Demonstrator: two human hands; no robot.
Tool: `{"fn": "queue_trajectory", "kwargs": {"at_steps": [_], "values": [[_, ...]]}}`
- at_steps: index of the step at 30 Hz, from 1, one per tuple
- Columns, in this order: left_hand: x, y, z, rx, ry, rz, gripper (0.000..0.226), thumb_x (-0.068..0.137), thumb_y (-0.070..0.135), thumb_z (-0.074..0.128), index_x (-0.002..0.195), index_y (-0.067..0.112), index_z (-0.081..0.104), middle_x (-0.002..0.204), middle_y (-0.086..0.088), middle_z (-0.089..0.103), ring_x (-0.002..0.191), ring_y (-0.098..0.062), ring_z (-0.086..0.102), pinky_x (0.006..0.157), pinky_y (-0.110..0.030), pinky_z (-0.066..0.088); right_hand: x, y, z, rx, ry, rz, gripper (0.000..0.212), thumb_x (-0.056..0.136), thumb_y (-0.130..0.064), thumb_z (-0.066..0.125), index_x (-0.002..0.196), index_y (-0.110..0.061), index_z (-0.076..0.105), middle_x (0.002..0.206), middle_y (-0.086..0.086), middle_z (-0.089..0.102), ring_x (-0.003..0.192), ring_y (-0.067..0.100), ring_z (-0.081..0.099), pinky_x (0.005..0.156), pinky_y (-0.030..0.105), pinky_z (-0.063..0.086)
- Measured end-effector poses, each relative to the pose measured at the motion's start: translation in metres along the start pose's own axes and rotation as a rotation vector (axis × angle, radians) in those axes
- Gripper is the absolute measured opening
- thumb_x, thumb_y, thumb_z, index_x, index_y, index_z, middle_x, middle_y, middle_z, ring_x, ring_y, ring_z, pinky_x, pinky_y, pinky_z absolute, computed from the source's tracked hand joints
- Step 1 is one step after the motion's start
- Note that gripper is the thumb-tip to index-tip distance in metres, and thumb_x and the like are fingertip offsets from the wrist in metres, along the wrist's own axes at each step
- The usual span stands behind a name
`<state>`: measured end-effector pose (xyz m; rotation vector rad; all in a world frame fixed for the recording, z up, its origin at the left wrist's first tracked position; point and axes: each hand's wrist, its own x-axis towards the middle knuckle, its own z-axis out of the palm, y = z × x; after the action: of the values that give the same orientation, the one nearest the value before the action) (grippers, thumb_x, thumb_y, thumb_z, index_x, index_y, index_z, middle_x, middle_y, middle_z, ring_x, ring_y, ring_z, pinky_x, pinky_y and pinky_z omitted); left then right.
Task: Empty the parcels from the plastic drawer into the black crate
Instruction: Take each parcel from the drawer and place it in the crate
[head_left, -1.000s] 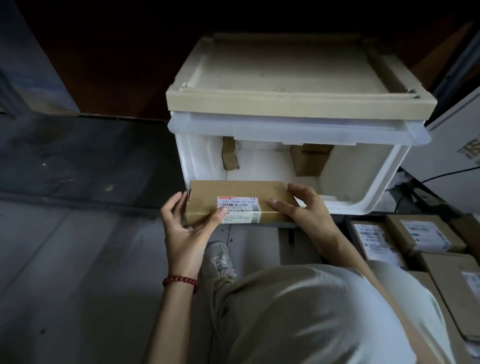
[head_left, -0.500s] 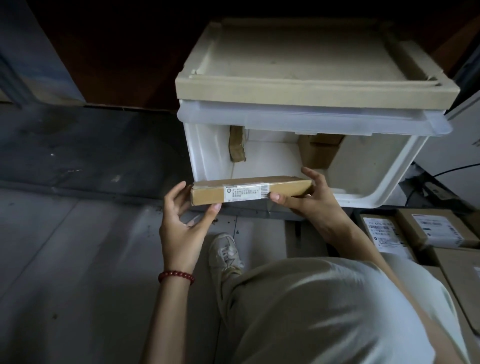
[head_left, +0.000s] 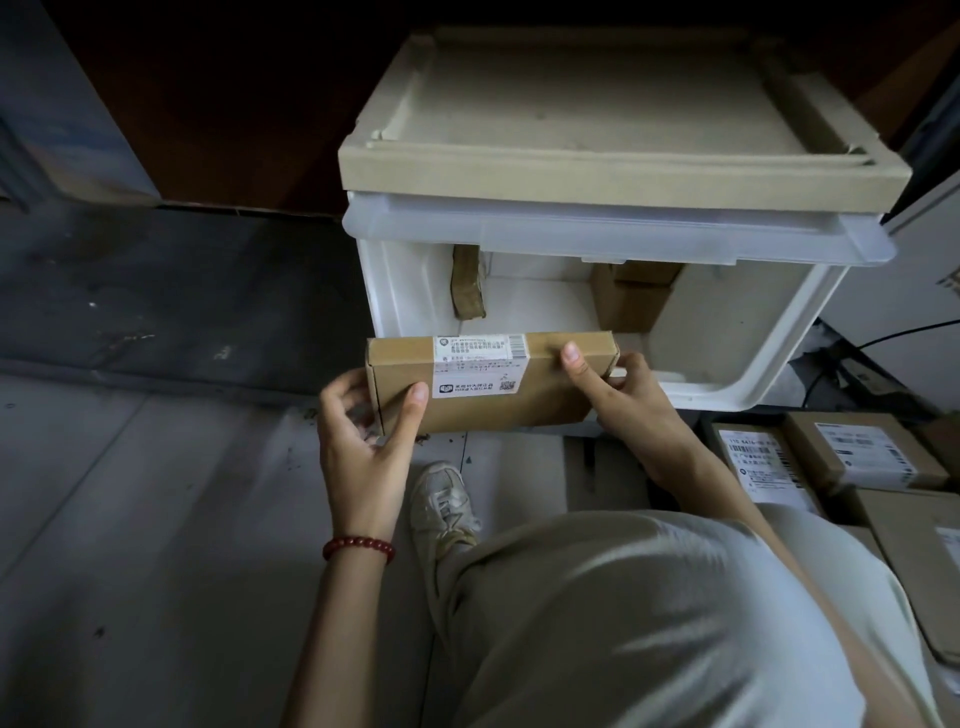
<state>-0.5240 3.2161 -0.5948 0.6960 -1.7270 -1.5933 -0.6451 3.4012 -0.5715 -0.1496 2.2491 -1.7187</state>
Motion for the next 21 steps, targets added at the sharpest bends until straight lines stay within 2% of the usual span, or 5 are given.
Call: {"fn": "queue_trajectory", "kwargs": {"at_steps": [6, 10, 13, 16, 21], "values": [[-0.001, -0.006, 0.002, 0.097, -0.014, 0.015, 0.059, 0.080, 0.033, 0.073, 0.131, 0.025, 0.044, 0.126, 0.008, 0.054, 0.094, 0.023, 0.051, 0.071, 0.001, 0.040, 0.002, 0.000, 0.001, 0.061, -0.016, 0.088, 0.098, 0.051, -0.078, 0.065, 0.126, -0.019, 0.044, 0.113, -0.002, 0.062, 0.104, 0.013, 0.062, 0.092, 0.044, 0.053], [-0.002, -0.011, 0.006, 0.155, -0.088, -0.016, 0.058, 0.079, 0.037, 0.074, 0.128, 0.030, 0.044, 0.130, 0.010, 0.054, 0.110, 0.004, 0.053, 0.080, -0.006, 0.039, 0.006, 0.007, 0.001, 0.023, -0.001, 0.155, 0.069, 0.077, -0.047, 0.074, 0.133, -0.019, 0.044, 0.123, 0.001, 0.059, 0.111, 0.020, 0.058, 0.097, 0.046, 0.050], [-0.001, -0.013, 0.003, 0.188, -0.085, -0.008, 0.050, 0.078, 0.036, 0.075, 0.120, 0.034, 0.049, 0.126, 0.015, 0.053, 0.109, 0.005, 0.052, 0.081, -0.001, 0.036, 0.009, 0.010, -0.002, 0.069, 0.020, 0.204, 0.075, 0.082, -0.040, 0.072, 0.143, -0.025, 0.033, 0.121, -0.001, 0.056, 0.106, 0.019, 0.059, 0.090, 0.039, 0.054], [-0.001, -0.015, 0.001, 0.141, -0.127, -0.055, 0.045, 0.075, 0.038, 0.077, 0.113, 0.037, 0.053, 0.123, 0.016, 0.057, 0.099, 0.006, 0.058, 0.076, -0.005, 0.043, 0.010, 0.008, -0.004, 0.173, 0.035, 0.217, 0.062, 0.086, -0.028, 0.071, 0.138, -0.021, 0.039, 0.107, -0.005, 0.060, 0.090, 0.013, 0.063, 0.064, 0.028, 0.058], [-0.008, -0.012, 0.027, 0.376, -0.430, -0.072, 0.059, 0.067, 0.057, 0.076, 0.116, 0.047, 0.046, 0.124, 0.021, 0.050, 0.113, -0.004, 0.047, 0.092, -0.026, 0.041, 0.003, 0.014, -0.003, 0.087, -0.053, 0.197, 0.054, 0.086, 0.009, 0.060, 0.133, -0.016, 0.052, 0.109, 0.011, 0.067, 0.083, 0.020, 0.064, 0.067, 0.029, 0.054]]}}
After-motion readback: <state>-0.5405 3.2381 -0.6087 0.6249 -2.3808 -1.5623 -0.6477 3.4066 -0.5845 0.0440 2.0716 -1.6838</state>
